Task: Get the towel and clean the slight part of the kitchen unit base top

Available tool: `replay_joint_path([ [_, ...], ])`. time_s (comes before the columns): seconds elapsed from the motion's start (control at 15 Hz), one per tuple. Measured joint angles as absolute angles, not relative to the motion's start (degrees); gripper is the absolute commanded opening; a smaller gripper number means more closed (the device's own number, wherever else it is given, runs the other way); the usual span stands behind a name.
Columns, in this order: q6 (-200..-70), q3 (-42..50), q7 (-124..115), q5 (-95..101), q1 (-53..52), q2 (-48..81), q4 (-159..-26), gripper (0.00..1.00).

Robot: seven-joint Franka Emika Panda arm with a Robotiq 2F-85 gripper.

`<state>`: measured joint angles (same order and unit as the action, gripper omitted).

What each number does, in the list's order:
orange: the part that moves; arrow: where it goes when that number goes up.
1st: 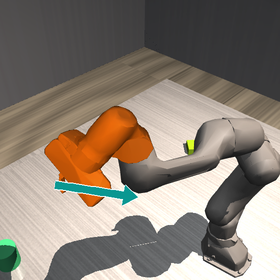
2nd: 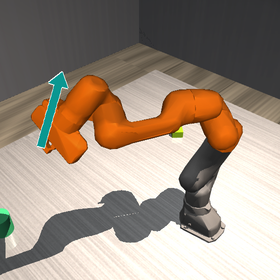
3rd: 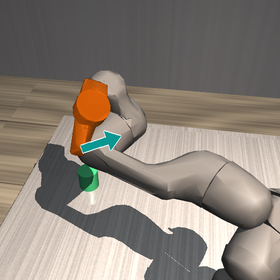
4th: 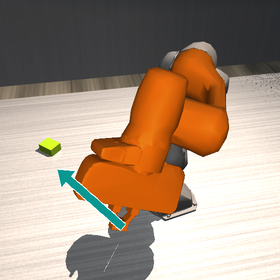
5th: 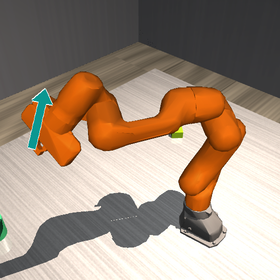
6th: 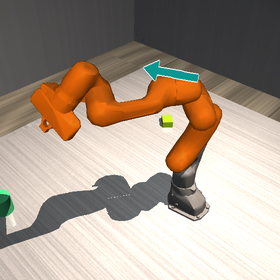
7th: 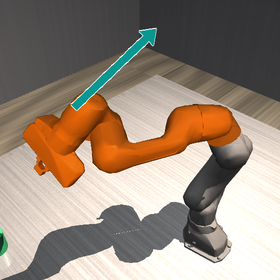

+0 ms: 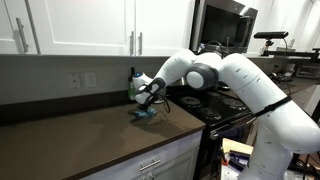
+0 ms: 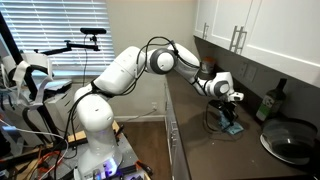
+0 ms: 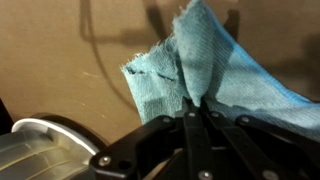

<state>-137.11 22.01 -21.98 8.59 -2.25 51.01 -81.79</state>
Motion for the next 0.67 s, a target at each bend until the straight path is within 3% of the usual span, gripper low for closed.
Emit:
replay_joint_path([
  [0.67, -132.4, 21.9, -22.0, 10.7, -2.3, 45.0, -90.4, 0.03],
])
